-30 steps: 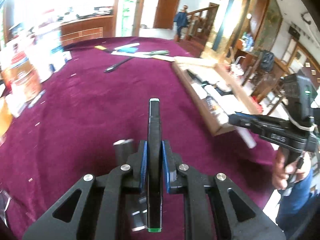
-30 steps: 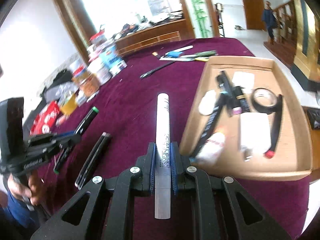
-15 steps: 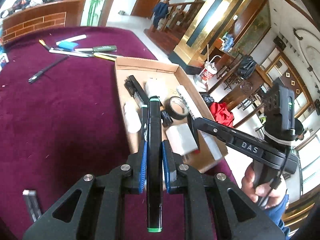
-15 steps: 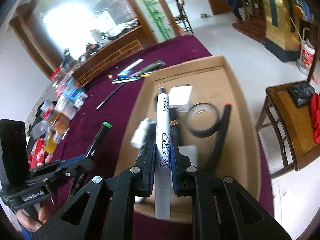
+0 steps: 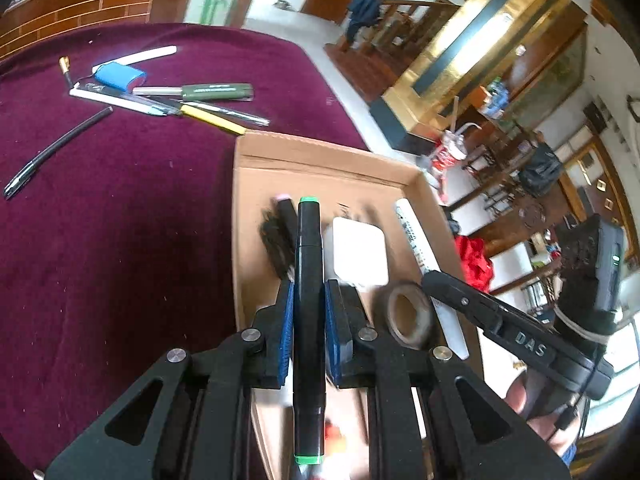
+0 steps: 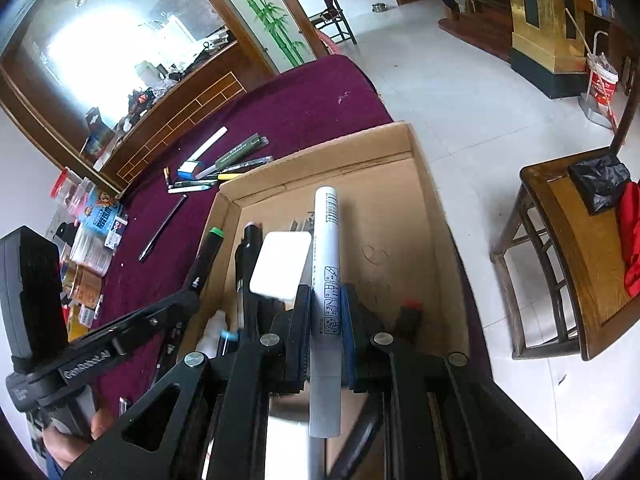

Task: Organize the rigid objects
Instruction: 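Lower the black markers into the tray and open left tool while right tool releases the white marker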

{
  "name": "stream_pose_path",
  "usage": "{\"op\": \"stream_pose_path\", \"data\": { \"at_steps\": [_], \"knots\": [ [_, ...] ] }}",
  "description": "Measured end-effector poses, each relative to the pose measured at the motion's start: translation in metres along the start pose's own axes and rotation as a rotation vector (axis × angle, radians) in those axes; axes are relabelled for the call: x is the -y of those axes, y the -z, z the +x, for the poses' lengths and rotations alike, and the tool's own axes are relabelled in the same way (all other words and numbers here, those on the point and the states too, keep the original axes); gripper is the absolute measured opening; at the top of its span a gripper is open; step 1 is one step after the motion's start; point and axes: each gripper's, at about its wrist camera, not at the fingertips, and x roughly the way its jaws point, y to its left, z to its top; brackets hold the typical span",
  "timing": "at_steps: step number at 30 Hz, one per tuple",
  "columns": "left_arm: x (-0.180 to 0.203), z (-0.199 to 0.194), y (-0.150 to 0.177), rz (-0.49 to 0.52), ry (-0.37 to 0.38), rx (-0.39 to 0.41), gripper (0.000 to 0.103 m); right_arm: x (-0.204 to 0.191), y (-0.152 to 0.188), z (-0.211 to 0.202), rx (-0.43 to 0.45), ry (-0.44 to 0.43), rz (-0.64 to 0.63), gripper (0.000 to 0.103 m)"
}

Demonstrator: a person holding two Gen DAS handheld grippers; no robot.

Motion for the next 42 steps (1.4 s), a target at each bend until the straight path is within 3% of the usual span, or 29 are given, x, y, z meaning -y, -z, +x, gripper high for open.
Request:
{"op": "stream_pose_path", "data": {
  "at_steps": [15,25,30,33,42],
  "knots": [
    [-0.006,0.017,0.006,-0.057,0.022,-0.03,0.012,0.001,-0.011,0.021,-0.024,0.034,0.014,0.013],
    [-0.006,0.002,0.005,-0.066,0.07,-0.042,0.012,-0.001,-0.002,-0.004,0.015,0.016,0.018,0.014],
    [-0.003,-0.025,0.014,-0.034,0.095,-0.017,0.012,-0.017,0.014,-0.031,0.057,-0.045,0.012,0.014],
    [-0.003,-0.045,0.023,-0.019,0.109,0.006,0.012,-0.034,0.026,-0.041,0.064,-0.097,0.006,0.022],
    [-0.037,-0.113,0.065,0.015,0.128,0.063,0.012,-0.101,0.086,-0.038,0.008,-0.25,-0.099,0.025]
  ]
}}
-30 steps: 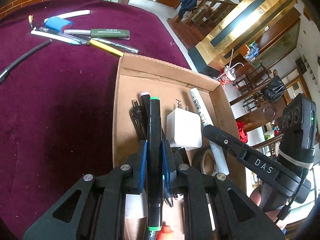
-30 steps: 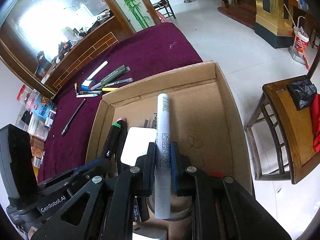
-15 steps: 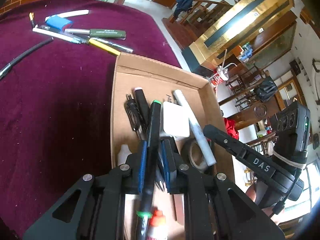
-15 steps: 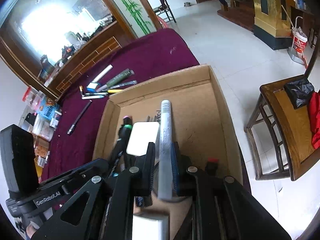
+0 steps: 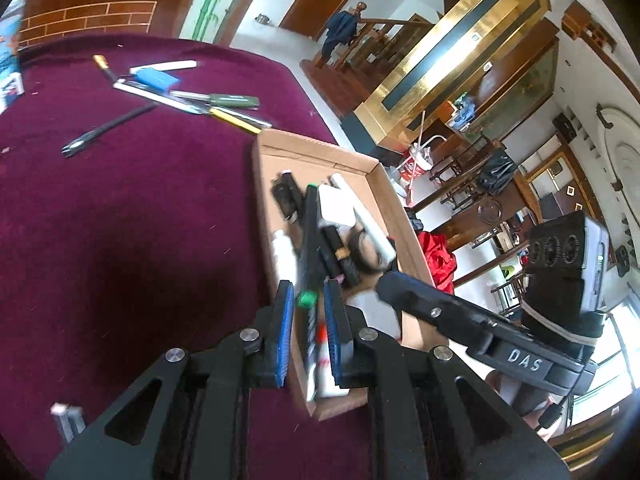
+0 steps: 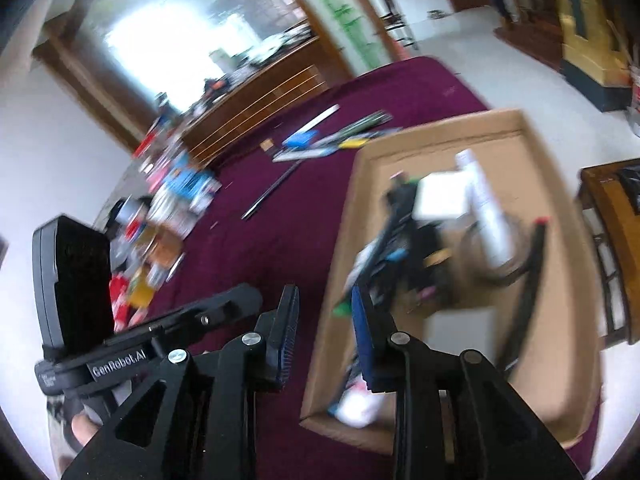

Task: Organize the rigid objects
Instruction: 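Lower the black markers into the tray and open left tool while right tool releases the white marker, then grasp two black markers from the table with left tool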

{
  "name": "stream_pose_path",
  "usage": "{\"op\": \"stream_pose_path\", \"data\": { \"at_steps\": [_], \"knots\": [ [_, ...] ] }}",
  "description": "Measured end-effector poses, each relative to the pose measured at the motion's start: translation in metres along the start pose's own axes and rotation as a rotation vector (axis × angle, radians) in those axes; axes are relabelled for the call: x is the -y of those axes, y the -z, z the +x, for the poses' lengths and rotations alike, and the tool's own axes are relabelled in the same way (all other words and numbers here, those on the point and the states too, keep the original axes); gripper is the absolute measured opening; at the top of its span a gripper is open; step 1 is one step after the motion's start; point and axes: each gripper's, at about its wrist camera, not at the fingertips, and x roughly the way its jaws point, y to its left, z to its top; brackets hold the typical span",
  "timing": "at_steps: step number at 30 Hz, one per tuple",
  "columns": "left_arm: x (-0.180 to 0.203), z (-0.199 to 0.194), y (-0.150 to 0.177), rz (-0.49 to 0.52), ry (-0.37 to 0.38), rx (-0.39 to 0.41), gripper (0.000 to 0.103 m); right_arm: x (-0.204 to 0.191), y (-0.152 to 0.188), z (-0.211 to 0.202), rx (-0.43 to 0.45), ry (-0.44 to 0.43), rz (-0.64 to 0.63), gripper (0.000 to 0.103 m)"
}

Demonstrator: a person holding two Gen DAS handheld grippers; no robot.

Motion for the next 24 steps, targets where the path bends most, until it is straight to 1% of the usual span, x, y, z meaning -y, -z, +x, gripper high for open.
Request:
{"op": "stream_pose_path", "data": {
  "at_steps": [2,4,6,7,8,11,15,17,20,24],
  "knots": [
    [-0.009,-0.017,0.01,0.009,0.0,0.014,0.012,-0.012,0.018,0.012,-0.02,-0.05,-0.002,0.029],
    [-0.023,-0.037,0.025,0.009,-0.002,0.032,0.019,-0.021,0.032,0.029,-0.058,-0.084,-0.008,0.03],
    [-0.038,-0.057,0.041,0.02,-0.016,0.052,0.036,-0.03,0.045,0.046,-0.094,-0.101,-0.014,0.03],
    [-0.045,-0.065,0.047,0.021,-0.037,0.065,0.039,-0.034,0.05,0.054,-0.109,-0.106,-0.02,0.03],
    [-0.054,-0.074,0.056,0.02,-0.064,0.076,0.04,-0.04,0.055,0.063,-0.127,-0.11,-0.032,0.03],
    [-0.084,-0.094,0.085,0.013,-0.156,0.065,0.04,-0.053,0.067,0.081,-0.157,-0.121,-0.083,0.029],
    [-0.106,-0.099,0.116,0.013,-0.235,0.029,0.04,-0.06,0.074,0.096,-0.178,-0.129,-0.12,0.029],
    [-0.11,-0.093,0.129,0.015,-0.247,0.003,0.04,-0.059,0.076,0.099,-0.182,-0.112,-0.135,0.029],
    [-0.11,-0.076,0.136,0.03,-0.268,-0.023,0.04,-0.054,0.08,0.103,-0.196,-0.106,-0.136,0.029],
    [-0.109,-0.07,0.134,0.047,-0.283,-0.01,0.04,-0.054,0.083,0.102,-0.192,-0.092,-0.17,0.029]
  ]
}}
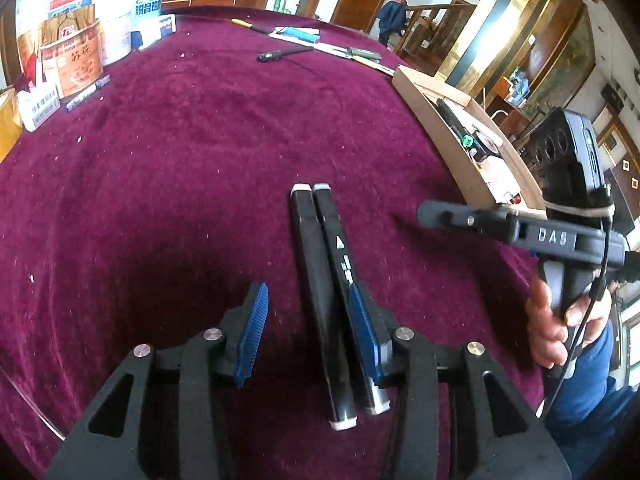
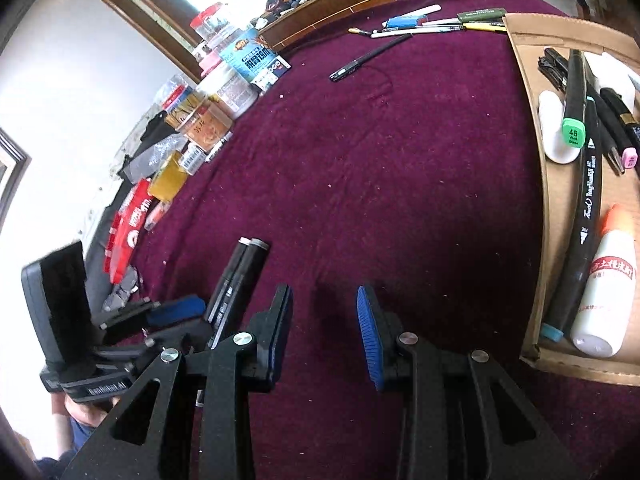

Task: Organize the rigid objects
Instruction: 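Grasp two black markers from the table with left tool, then take one black marker from left tool with right tool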

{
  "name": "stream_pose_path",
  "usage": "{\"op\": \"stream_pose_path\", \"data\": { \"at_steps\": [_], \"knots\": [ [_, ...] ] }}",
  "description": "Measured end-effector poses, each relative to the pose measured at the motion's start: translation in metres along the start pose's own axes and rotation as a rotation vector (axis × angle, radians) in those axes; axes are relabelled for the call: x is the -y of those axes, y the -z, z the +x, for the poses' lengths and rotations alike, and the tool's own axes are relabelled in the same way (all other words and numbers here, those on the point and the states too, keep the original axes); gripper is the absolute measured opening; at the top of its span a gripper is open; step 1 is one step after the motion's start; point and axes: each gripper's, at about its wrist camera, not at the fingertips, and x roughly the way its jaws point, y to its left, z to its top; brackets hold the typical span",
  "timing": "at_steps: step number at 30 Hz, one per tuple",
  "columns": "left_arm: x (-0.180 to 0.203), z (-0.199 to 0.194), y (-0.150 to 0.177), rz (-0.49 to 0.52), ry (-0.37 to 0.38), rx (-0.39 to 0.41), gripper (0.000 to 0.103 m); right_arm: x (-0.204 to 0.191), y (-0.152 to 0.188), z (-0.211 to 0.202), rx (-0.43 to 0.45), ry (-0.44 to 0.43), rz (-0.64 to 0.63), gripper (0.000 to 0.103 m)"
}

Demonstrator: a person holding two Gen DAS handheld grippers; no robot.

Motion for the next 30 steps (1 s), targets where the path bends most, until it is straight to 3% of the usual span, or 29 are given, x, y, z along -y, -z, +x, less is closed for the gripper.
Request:
{"op": "stream_pose_path", "data": {
  "at_steps": [6,11,12,13,15,17,21,30],
  "knots": [
    [-0.011,0.003,-0.001,0.007,-0.013,0.008,0.042,-0.011,0.002,0.003,-0.009,0.016,-0.046,0.029],
    [0.02,0.011,0.009,0.203,-0.203,0.017,0.042,-0.025,0.007,0.0,-0.009,0.033,-0.071,0.029],
    [0.02,0.011,0.01,0.202,-0.211,0.018,0.042,-0.029,0.007,0.0,-0.008,0.043,-0.076,0.029],
    [0.017,0.01,0.01,0.185,-0.197,0.016,0.041,-0.033,0.008,-0.001,-0.005,0.057,-0.084,0.029],
    [0.008,0.006,0.008,0.152,-0.193,0.024,0.02,-0.043,0.009,-0.001,-0.001,0.075,-0.103,0.029],
    [-0.009,0.001,0.008,0.085,-0.182,0.039,0.013,-0.055,0.011,0.002,-0.008,0.082,-0.128,0.03],
    [-0.026,-0.004,0.009,-0.012,-0.093,0.06,0.014,-0.076,0.015,0.015,-0.035,0.092,-0.167,0.03],
    [-0.021,-0.003,0.012,0.005,-0.107,0.083,0.014,-0.104,0.024,0.049,-0.074,0.207,-0.264,0.027]
  ]
}}
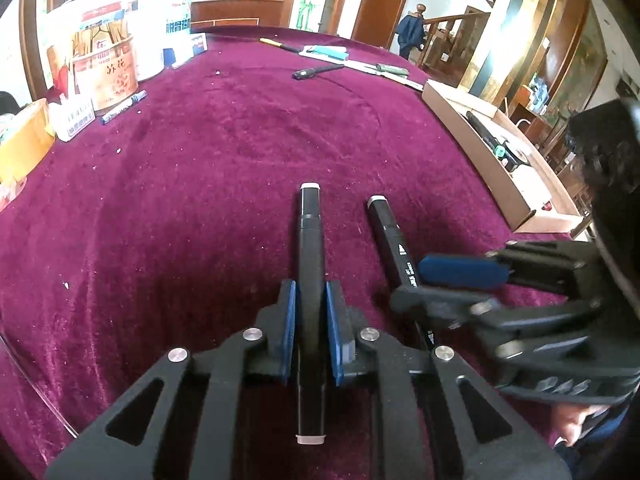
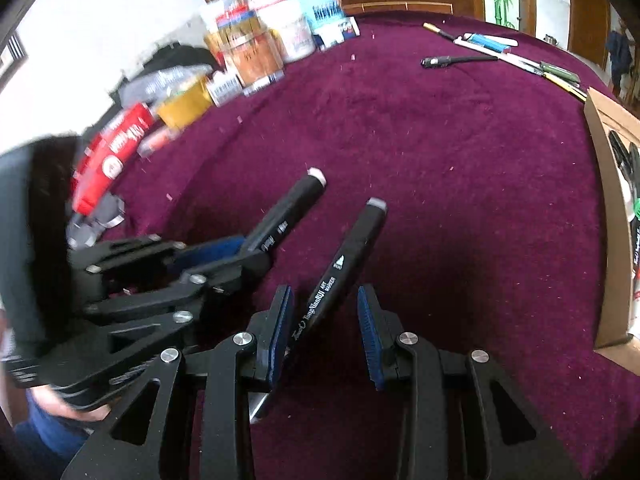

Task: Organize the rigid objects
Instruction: 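Take one black marker from left tool with right tool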

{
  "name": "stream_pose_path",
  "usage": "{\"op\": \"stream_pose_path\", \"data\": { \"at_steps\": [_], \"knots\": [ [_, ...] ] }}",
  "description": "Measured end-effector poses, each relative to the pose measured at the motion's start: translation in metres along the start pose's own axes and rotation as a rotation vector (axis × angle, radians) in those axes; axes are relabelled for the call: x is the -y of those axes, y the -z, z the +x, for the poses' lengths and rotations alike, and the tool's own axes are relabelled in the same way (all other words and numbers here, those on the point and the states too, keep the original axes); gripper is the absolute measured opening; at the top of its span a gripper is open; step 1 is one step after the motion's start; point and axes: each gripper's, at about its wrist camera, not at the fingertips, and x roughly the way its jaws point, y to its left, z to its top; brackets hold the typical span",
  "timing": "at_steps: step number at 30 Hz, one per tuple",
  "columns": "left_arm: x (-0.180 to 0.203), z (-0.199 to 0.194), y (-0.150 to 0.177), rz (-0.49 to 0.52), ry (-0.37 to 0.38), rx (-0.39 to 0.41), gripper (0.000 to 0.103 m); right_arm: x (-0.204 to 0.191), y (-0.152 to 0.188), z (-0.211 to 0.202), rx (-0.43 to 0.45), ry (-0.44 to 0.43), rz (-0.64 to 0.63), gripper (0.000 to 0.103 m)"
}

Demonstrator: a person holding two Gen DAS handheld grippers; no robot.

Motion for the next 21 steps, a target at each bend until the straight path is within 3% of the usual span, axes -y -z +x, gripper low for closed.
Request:
{"op": "stream_pose_path", "data": {
  "at_steps": [4,8,11,15,19,21],
  "knots": [
    [0.003,0.001,0.0,0.021,-0.024,-0.002,0.013,0.002,0.0,-0.003,-0.003,0.056,-0.066,0.013],
    [0.016,0.002,0.0,0.084,-0.093,-0.006,0.014,0.025,-0.003,-0.014,0.009,0.089,-0.065,0.013],
    [0.023,0.003,0.0,0.114,-0.131,-0.002,0.012,0.036,-0.009,-0.029,0.068,0.053,-0.046,0.013],
    [0.017,0.003,-0.003,0.046,-0.06,0.001,0.012,0.053,-0.012,-0.03,0.131,0.017,0.002,0.013],
    [0.017,0.005,-0.01,-0.008,-0.031,-0.003,0.012,0.075,-0.009,-0.016,0.084,-0.081,0.105,0.013],
    [0.022,0.007,-0.015,-0.013,-0.025,0.0,0.012,0.077,-0.009,-0.019,0.1,-0.08,0.11,0.013]
  ]
}}
